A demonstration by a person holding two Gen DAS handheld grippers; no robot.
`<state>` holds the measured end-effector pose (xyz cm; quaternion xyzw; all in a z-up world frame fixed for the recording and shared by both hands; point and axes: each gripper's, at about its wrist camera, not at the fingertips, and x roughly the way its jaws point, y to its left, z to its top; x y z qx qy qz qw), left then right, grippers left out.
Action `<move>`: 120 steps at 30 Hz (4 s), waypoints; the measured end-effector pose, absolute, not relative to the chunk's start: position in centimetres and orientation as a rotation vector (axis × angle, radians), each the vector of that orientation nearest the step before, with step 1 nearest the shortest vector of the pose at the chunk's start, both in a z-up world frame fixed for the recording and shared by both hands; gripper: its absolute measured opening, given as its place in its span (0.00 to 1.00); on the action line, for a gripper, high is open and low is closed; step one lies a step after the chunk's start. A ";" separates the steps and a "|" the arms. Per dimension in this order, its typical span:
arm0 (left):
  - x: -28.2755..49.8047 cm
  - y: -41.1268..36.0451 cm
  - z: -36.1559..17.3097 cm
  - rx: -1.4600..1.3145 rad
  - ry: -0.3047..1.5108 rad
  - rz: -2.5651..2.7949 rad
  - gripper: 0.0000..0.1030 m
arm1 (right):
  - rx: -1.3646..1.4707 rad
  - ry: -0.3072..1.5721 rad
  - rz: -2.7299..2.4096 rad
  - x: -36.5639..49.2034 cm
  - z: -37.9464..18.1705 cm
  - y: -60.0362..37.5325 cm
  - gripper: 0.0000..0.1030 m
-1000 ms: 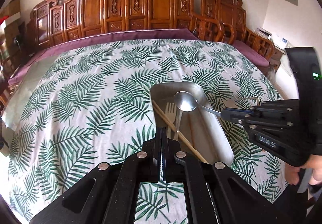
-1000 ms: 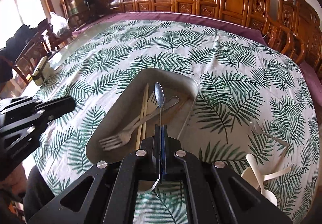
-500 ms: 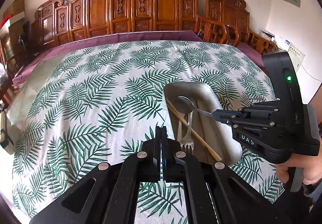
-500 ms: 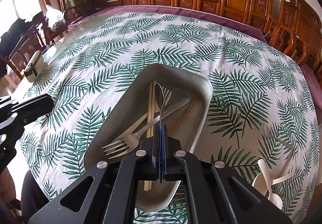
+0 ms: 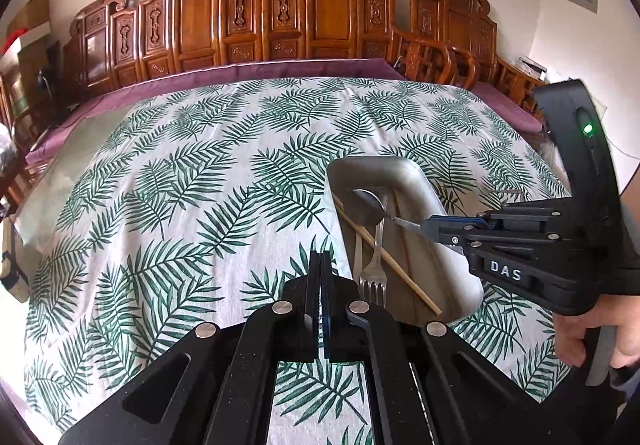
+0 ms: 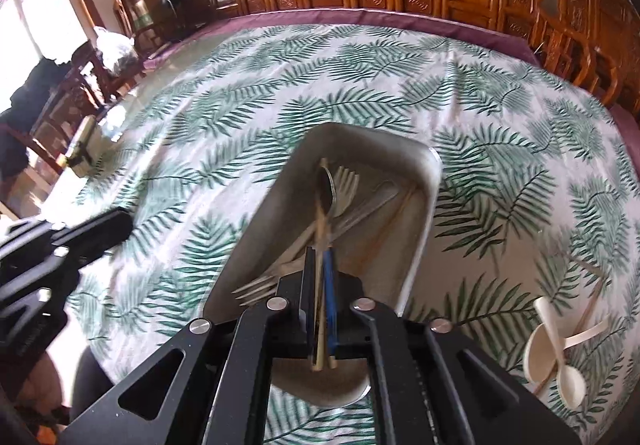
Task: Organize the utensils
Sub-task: 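Lower the steel utensils into the tray and open both tools, then grasp a white plastic spoon by its handle with the right tool, then grasp another white plastic spoon with the left tool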
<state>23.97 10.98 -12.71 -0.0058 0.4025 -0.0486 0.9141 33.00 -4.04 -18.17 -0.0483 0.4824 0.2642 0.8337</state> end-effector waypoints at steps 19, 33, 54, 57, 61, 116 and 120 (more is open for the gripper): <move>23.6 5.8 -12.0 0.012 0.818 -0.186 0.00 | -0.066 0.952 0.522 31.2 -16.8 -14.7 0.08; 23.6 -2.4 -12.5 0.028 0.803 -0.292 0.22 | -0.082 1.017 0.332 32.7 -21.3 -28.9 0.20; 22.4 -6.6 -15.4 0.084 0.871 -0.344 0.30 | -0.217 1.097 0.366 34.1 -25.6 -25.6 0.20; 22.4 -6.7 -15.5 0.088 0.873 -0.345 0.30 | -0.200 1.081 0.368 33.8 -25.2 -26.0 0.08; 22.6 -7.2 -15.7 0.092 0.877 -0.347 0.30 | -0.188 1.055 0.369 33.1 -24.2 -26.8 0.08; 34.2 -23.6 -22.6 0.362 1.048 -0.391 0.27 | 0.116 1.094 0.243 31.9 -26.2 -39.9 0.08; 34.8 -23.0 -22.5 0.323 1.058 -0.392 0.16 | 0.117 1.095 0.243 32.0 -26.3 -40.0 0.08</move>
